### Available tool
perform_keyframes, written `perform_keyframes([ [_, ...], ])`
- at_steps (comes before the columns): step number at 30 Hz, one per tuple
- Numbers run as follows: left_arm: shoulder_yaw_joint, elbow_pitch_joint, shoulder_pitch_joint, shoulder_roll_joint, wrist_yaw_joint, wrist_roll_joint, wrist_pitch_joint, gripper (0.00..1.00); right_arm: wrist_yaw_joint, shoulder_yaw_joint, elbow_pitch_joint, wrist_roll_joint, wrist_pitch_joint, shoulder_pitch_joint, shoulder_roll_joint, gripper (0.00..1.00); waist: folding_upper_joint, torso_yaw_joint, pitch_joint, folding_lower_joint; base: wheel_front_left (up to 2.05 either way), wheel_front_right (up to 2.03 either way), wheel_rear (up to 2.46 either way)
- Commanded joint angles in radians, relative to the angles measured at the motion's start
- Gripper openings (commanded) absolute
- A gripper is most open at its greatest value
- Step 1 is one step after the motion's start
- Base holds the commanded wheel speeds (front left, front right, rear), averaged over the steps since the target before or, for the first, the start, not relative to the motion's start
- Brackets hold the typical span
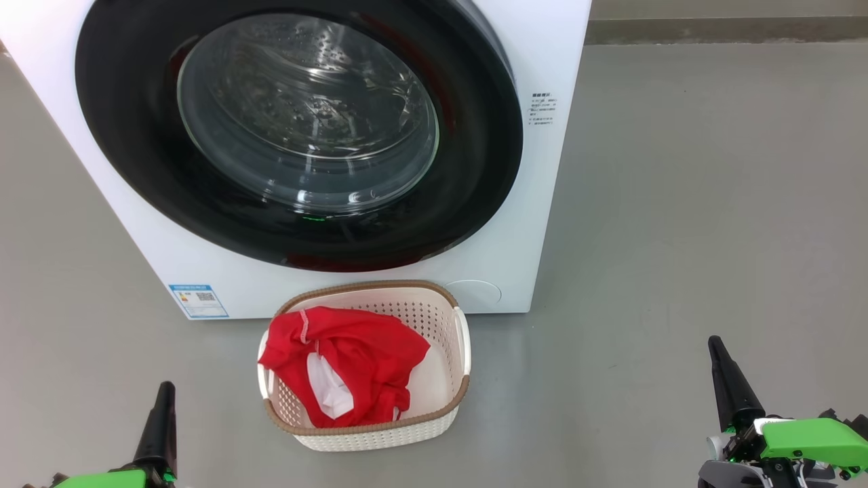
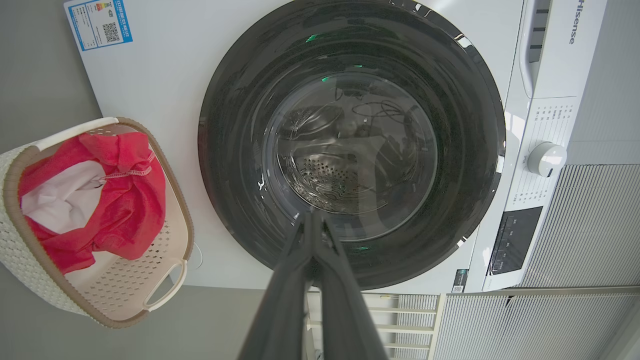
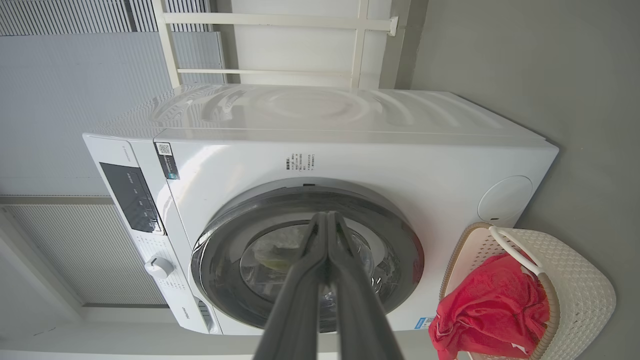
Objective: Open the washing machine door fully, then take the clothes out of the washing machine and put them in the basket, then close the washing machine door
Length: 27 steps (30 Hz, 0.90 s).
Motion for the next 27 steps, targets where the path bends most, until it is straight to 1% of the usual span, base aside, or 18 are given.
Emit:
perform_keyframes([
  [1, 0.035, -0.02, -0.038, 0.014, -0.011, 0.003, 0.007, 0.0, 0.002, 0.022, -0.03, 0.004, 0.008, -0.01, -0.003, 0.0, 0.0, 0.0, 0.0, 0.0, 0.0, 0.0, 0.0],
  [27, 0.036, -0.02, -0.038, 0.014, -0.011, 0.004, 0.007, 0.0, 0.002, 0.022, -0.03, 0.004, 0.008, -0.01, -0.003, 0.0, 0.0, 0.0, 0.0, 0.0, 0.0, 0.0, 0.0],
])
